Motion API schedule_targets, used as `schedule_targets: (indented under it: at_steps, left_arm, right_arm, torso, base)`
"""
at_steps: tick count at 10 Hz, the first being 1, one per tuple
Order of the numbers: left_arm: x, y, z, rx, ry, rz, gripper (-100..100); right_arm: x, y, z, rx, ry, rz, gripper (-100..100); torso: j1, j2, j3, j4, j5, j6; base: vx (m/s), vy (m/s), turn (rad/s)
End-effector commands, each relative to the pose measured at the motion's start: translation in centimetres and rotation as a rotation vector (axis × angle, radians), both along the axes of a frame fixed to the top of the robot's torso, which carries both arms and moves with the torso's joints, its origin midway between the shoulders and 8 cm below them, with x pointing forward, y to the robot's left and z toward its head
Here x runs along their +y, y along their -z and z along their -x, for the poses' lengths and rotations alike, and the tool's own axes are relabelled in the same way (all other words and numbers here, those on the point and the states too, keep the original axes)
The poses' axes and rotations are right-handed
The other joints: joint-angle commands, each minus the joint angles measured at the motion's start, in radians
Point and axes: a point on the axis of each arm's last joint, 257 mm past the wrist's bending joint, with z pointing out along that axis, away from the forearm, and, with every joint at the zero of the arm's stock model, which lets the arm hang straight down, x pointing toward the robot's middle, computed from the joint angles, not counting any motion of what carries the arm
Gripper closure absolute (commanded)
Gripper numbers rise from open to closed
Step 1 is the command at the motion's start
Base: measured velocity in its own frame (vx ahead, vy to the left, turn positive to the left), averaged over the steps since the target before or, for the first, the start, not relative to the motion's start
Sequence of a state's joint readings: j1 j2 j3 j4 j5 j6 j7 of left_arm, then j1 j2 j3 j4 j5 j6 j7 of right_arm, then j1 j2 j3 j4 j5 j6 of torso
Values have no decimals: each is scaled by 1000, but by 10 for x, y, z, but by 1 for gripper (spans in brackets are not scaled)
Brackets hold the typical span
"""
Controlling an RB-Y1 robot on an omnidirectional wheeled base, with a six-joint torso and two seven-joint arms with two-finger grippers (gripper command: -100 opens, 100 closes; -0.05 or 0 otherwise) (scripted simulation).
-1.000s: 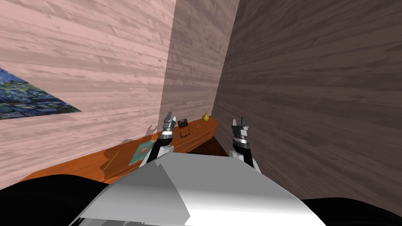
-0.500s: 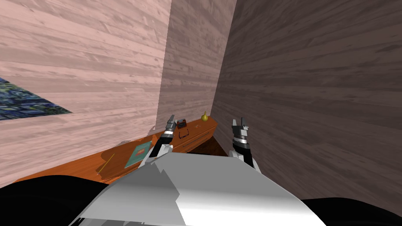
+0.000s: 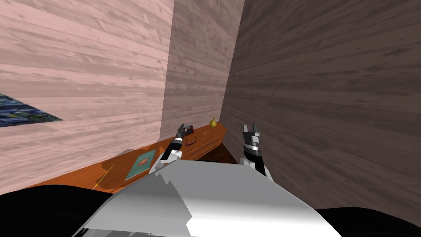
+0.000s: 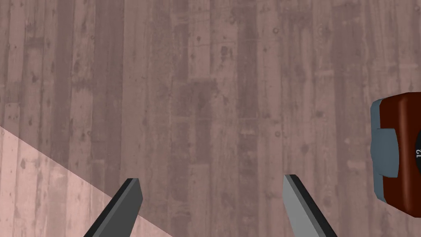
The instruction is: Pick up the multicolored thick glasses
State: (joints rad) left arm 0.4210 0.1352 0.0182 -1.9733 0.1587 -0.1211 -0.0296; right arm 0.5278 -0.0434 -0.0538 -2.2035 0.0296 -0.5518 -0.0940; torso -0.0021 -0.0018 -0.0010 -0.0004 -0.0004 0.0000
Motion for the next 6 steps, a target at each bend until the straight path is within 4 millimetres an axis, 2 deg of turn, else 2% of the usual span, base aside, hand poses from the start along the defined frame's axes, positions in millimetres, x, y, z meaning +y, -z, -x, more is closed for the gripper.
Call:
schedule_targets:
  at_steps: [1,5,6]
  left_arm:
    - [5,13,-3,30,-4,12,-100]
    - [24,78,-12,191,-34,97,-100]
    - [24,78,-12,192,-34,97,-100]
  right_arm:
    - [0,0,0,0,0,0,0]
    - [0,0,0,0,0,0,0]
    - [0,0,0,0,0,0,0]
  torso:
    - [0,0,0,0,0,0]
    - [1,0,0,0,0,0]
    - [0,0,0,0,0,0]
  base:
    - [14,-21,-12]
    - [16,-25,-37]
    - [14,-23,-6]
